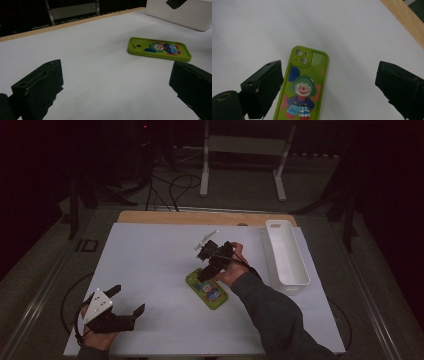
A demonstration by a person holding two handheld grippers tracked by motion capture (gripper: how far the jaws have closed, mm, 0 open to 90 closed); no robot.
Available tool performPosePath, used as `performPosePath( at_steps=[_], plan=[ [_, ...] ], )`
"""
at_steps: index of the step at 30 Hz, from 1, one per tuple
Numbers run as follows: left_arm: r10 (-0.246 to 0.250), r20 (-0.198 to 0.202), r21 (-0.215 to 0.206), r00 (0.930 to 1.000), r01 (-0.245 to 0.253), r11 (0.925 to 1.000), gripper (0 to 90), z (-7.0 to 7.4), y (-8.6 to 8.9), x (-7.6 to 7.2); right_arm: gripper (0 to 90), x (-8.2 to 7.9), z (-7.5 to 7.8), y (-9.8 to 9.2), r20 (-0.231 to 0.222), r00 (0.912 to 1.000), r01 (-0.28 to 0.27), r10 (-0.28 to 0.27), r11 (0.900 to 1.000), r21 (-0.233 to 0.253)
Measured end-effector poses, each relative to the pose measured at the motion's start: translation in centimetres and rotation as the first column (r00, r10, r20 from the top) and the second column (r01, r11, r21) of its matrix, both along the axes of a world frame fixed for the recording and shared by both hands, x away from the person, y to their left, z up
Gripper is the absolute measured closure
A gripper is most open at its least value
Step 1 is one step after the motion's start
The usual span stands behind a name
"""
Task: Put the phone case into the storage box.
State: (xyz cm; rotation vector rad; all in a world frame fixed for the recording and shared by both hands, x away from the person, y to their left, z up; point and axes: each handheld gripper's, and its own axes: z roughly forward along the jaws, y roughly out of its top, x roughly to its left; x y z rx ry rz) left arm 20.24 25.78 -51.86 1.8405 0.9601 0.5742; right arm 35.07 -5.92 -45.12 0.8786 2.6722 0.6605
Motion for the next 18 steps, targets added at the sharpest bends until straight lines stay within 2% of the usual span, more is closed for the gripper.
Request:
performPosePath(
  at_steps=[13, 18],
  plan=[
    [-0.002, -0.002, 0.002, 1.0000, 0.002, 1.0000, 0.0, 0.0, -0.1, 0.0, 7.2, 0.7, -1.2, 0.6, -0.067, 0.9976, 0.018, -0.019, 1.000, -0.023],
    [0.000, -0.001, 0.000, 1.0000, 0.000, 1.0000, 0.0, 0.0, 0.0, 0.0, 7.3, 0.8, -1.6, 0.9, -0.077, 0.9966, 0.026, -0.028, 0.999, -0.036]
  ],
)
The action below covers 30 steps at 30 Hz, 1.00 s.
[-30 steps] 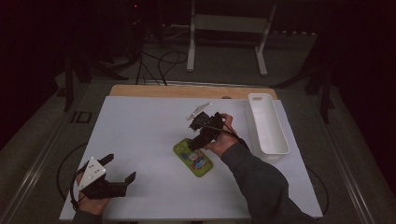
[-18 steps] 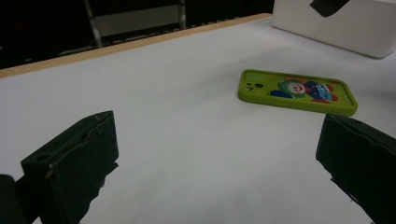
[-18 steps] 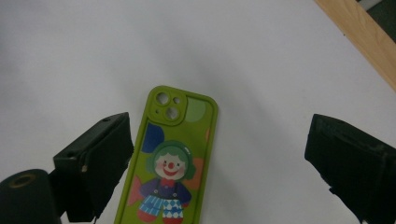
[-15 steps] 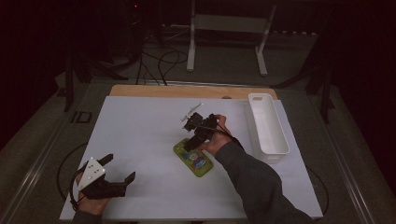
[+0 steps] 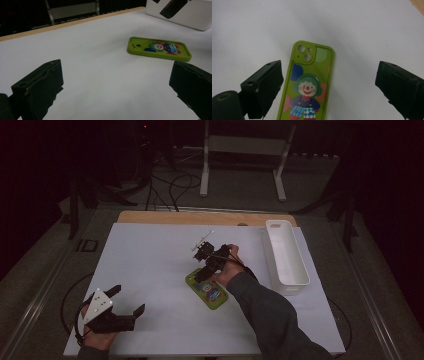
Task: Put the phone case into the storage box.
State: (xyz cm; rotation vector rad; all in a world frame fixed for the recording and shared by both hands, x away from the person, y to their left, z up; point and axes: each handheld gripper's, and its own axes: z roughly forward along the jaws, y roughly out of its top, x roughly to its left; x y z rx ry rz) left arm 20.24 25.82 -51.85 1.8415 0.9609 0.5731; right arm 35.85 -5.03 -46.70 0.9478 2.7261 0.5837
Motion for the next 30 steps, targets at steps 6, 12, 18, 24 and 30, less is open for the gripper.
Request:
performPosePath(
  at_steps=[6, 12, 18, 24, 30],
  plan=[
    [0.000, 0.000, -0.001, 1.0000, 0.000, 1.0000, 0.0, 0.0, 0.0, 0.0, 7.3, 0.2, -0.4, 0.3, -0.019, 0.9998, 0.000, 0.000, 1.000, -0.011],
    [0.001, -0.001, -0.001, 1.0000, -0.001, 1.0000, 0.0, 0.0, 0.0, 0.0, 7.3, 0.3, -0.8, 0.5, -0.035, 0.9994, -0.002, 0.002, 1.000, -0.021],
    [0.000, -0.002, -0.001, 1.0000, 0.000, 1.0000, 0.0, 0.0, 0.0, 0.0, 7.3, 0.3, -1.4, 0.7, -0.052, 0.9986, 0.003, -0.004, 1.000, -0.029],
    [0.000, -0.002, -0.002, 1.0000, 0.000, 1.0000, 0.0, -0.1, 0.0, 0.0, 7.3, 0.4, -2.2, 0.9, -0.071, 0.9975, 0.003, -0.005, 0.999, -0.039],
    [-0.002, -0.004, 0.001, 1.0000, 0.002, 1.0000, 0.0, -0.1, 0.0, 0.0, 7.3, 0.5, -2.8, 1.1, -0.090, 0.9959, -0.004, 0.000, 0.999, -0.046]
  ],
)
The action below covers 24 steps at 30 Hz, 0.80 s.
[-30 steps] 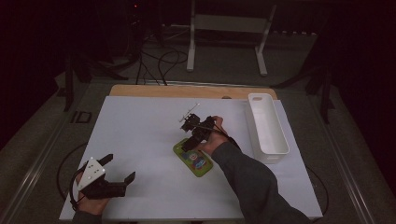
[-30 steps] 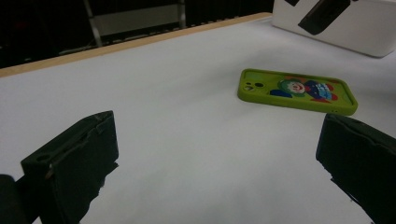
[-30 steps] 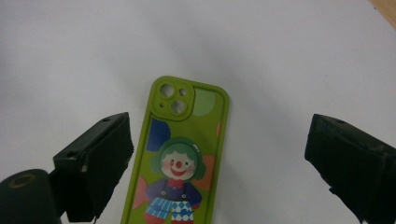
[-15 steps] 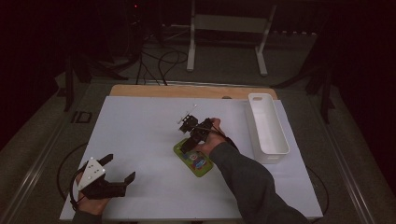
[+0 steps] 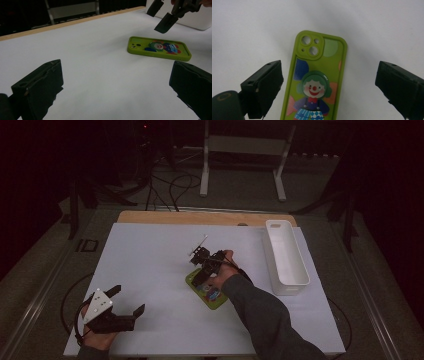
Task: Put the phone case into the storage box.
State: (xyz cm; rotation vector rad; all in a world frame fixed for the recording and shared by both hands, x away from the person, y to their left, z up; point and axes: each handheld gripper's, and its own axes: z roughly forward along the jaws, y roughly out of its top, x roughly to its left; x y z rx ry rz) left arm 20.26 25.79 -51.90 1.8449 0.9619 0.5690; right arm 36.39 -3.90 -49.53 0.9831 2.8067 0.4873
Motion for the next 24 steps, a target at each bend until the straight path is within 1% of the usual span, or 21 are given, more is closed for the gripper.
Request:
performPosePath(
  at_steps=[3, 6, 9, 11, 21, 24],
  plan=[
    [-0.002, -0.001, 0.003, 1.0000, 0.002, 1.0000, 0.0, 0.0, 0.0, 0.0, 7.3, 0.0, -0.2, 0.2, -0.012, 0.9999, 0.006, -0.006, 1.000, -0.002],
    [-0.002, -0.001, 0.003, 1.0000, 0.002, 1.0000, 0.0, 0.0, 0.0, 0.0, 7.3, 0.1, -0.4, 0.2, -0.016, 0.9999, 0.000, 0.000, 1.000, -0.005],
    [-0.002, -0.001, 0.004, 1.0000, 0.002, 1.0000, 0.0, 0.0, 0.0, 0.0, 7.3, 0.1, -0.7, 0.4, -0.024, 0.9997, 0.009, -0.009, 1.000, -0.008],
    [-0.001, 0.000, 0.003, 1.0000, 0.001, 1.0000, 0.0, 0.0, 0.0, 0.0, 7.3, 0.1, -0.8, 0.4, -0.024, 0.9997, 0.002, -0.002, 1.000, -0.010],
    [0.004, 0.001, 0.000, 1.0000, -0.004, 1.0000, 0.0, 0.0, 0.1, 0.0, 7.3, 0.3, -1.4, 0.6, -0.039, 0.9992, 0.011, -0.012, 1.000, -0.014],
    [0.004, 0.001, 0.001, 1.0000, -0.004, 1.0000, 0.0, 0.0, 0.1, 0.0, 7.3, 0.4, -1.8, 0.7, -0.045, 0.9988, 0.018, -0.019, 1.000, -0.019]
  ],
)
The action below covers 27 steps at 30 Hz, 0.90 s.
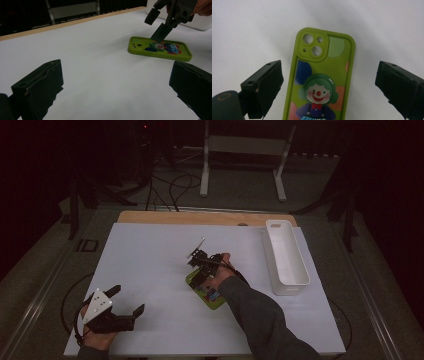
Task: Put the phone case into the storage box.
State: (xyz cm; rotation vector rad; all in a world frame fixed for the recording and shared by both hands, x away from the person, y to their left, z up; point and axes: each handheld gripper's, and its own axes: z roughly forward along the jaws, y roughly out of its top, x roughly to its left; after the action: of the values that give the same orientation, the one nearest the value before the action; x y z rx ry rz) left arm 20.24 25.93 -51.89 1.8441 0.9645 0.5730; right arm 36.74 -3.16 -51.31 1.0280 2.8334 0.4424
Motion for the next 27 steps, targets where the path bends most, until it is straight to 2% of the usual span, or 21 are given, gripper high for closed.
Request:
performPosePath(
  at_steps=[27],
  plan=[
    [0.000, 0.001, 0.001, 1.0000, 0.000, 1.0000, 0.0, 0.0, 0.1, 0.0, 7.4, 0.5, -1.8, 0.8, -0.026, 0.9997, -0.002, 0.001, 0.999, -0.035]
  ],
)
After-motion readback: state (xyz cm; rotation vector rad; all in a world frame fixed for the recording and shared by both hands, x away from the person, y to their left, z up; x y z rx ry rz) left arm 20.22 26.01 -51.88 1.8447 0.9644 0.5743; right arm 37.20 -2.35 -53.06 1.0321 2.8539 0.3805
